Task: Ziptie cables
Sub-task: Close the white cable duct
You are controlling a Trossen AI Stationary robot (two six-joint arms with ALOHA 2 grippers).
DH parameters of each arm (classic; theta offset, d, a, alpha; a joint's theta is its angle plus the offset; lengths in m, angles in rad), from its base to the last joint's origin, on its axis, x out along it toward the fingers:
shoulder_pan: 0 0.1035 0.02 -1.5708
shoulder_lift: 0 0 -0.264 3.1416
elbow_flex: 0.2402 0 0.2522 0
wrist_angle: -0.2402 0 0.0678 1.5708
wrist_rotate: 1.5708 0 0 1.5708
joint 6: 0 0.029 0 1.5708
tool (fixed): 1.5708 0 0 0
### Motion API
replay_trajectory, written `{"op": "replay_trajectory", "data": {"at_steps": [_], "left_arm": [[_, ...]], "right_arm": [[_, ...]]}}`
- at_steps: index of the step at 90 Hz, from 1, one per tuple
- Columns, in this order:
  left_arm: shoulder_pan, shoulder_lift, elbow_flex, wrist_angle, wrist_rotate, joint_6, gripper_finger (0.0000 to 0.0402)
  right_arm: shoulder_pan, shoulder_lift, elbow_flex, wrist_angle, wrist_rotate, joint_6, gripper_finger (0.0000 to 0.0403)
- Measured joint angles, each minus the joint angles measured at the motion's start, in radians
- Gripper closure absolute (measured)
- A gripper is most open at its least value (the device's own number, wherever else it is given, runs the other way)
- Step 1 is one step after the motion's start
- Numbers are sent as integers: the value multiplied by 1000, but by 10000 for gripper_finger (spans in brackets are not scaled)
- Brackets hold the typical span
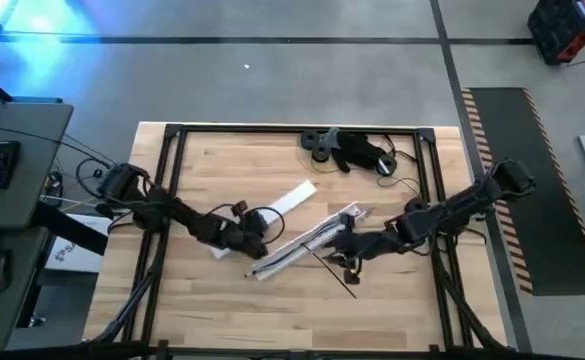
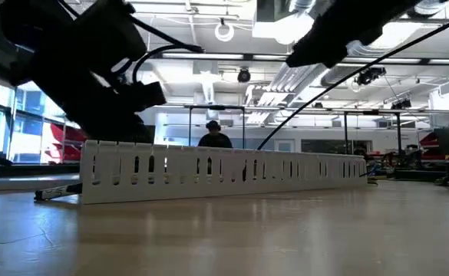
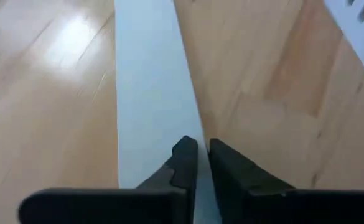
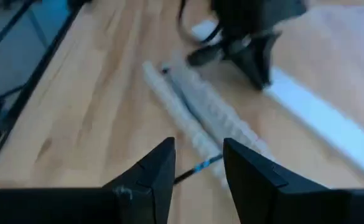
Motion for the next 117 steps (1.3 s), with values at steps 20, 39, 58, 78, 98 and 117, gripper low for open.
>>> {"op": "replay_trajectory", "data": {"at_steps": [20, 39, 58, 78, 98, 117], "left_arm": [[-5, -130, 30, -41, 52, 50, 338], [-102, -283, 64, -145, 94, -86, 315], [-266, -339, 64, -247, -16, -258, 322], [-387, -291, 58, -376, -139, -456, 335], [-413, -281, 9, -403, -194, -544, 348], [-416, -345, 8, -423, -290, -495, 351]], "right_arm": [[-216, 29, 1, -111, -25, -48, 281], [-365, 108, 0, -333, 107, -39, 281], [-485, 82, -1, -632, 183, 130, 281], [-506, 83, -22, -625, -129, 182, 281], [-382, 64, 30, -599, -271, 268, 281], [-369, 36, 134, -301, -243, -134, 279]]}}
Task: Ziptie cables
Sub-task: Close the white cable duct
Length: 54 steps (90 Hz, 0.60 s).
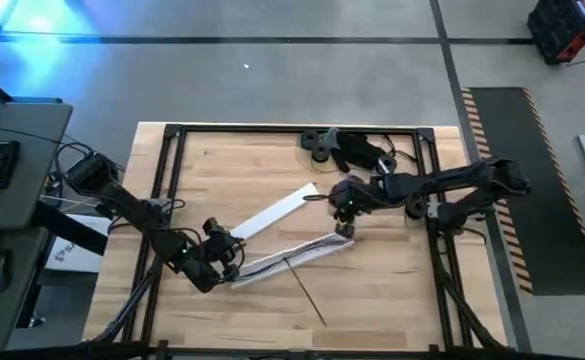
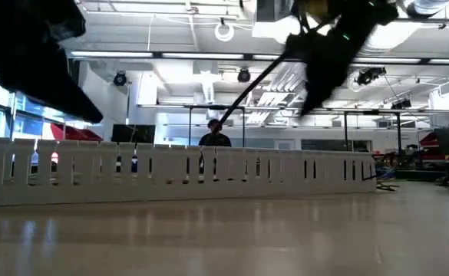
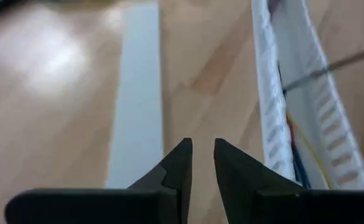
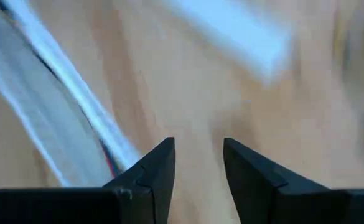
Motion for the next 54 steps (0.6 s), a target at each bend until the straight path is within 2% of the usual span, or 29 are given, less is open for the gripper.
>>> {"op": "replay_trajectory", "data": {"at_steps": [10, 21, 42, 54], "left_arm": [[0, -46, 0, -16, -59, 11, 348], [0, -97, 0, -36, -64, -20, 340], [-4, -128, 0, -27, -4, -67, 312], [-24, -120, 1, -13, 14, -81, 298]], "right_arm": [[-68, 92, 13, 317, -258, -188, 264], [-133, 263, 86, 464, -438, -331, 226], [-177, 591, 331, 393, -580, -577, 111], [-177, 716, 435, 364, -550, -622, 70]]}}
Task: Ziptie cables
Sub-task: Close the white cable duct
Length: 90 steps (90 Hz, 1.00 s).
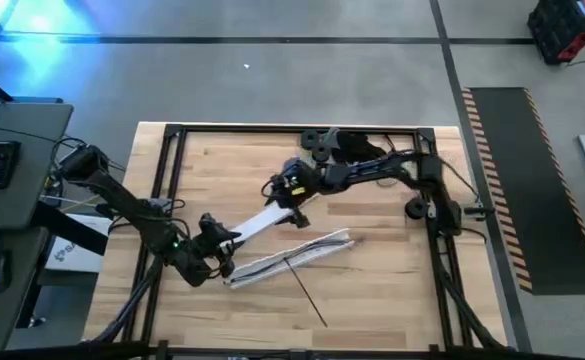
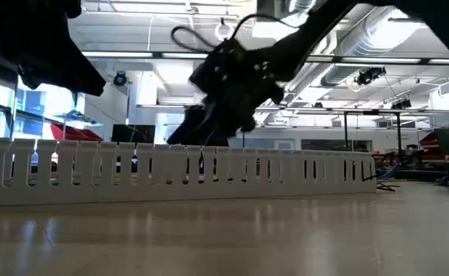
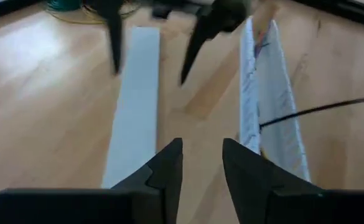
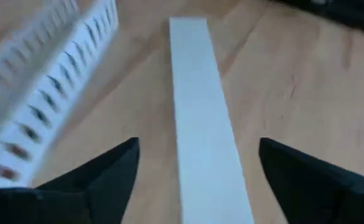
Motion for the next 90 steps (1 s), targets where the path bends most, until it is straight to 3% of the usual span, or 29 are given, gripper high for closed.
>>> {"op": "replay_trajectory", "data": {"at_steps": [14, 31, 44, 55, 73, 90], "left_arm": [[-37, 0, 0, 5, -6, -2, 293], [-75, 1, 0, 4, -30, 6, 293], [-97, 2, 0, 4, -46, 6, 293], [-112, 10, 0, 6, -69, 6, 293], [-121, 33, 0, 5, -105, 6, 293], [-121, 31, 0, 12, -166, 6, 293]], "right_arm": [[0, 103, 76, -35, 77, 0, 70], [-12, 165, 92, -66, 93, 23, 95], [-18, 199, 92, -78, 78, 70, 141], [-18, 199, 30, 27, 80, 111, 195], [-16, 199, -46, 215, 100, 213, 195], [-7, 152, -47, 155, 136, 275, 195]]}}
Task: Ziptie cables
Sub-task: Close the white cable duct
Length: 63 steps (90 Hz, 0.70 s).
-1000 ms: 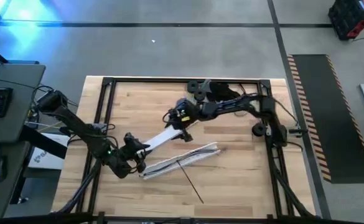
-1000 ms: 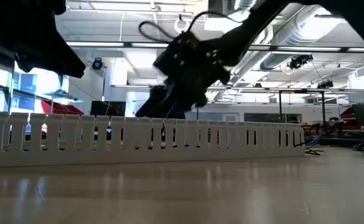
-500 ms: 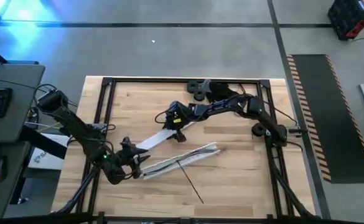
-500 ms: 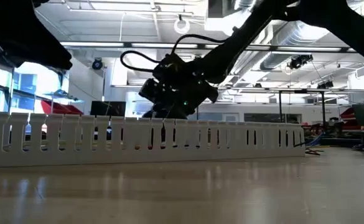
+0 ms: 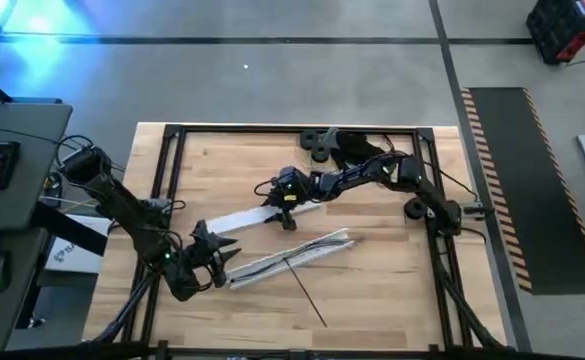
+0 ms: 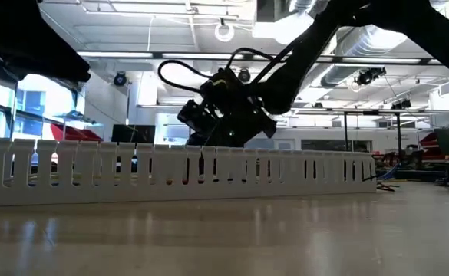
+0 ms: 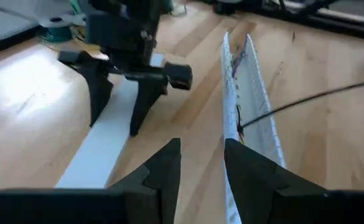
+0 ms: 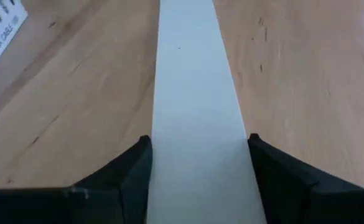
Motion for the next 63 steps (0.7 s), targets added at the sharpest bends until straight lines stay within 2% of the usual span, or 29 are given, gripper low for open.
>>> {"op": "replay_trajectory", "data": {"at_steps": [18, 37, 63], "left_arm": [[0, 0, 4, 6, -7, 0, 293], [0, 0, 4, 8, -36, 0, 293], [-2, -12, 4, 25, -116, 1, 293]], "right_arm": [[9, -109, -11, -166, 17, 36, 196], [22, -198, -19, -320, 45, -3, 197], [28, -270, -18, -366, 41, -34, 197]]}}
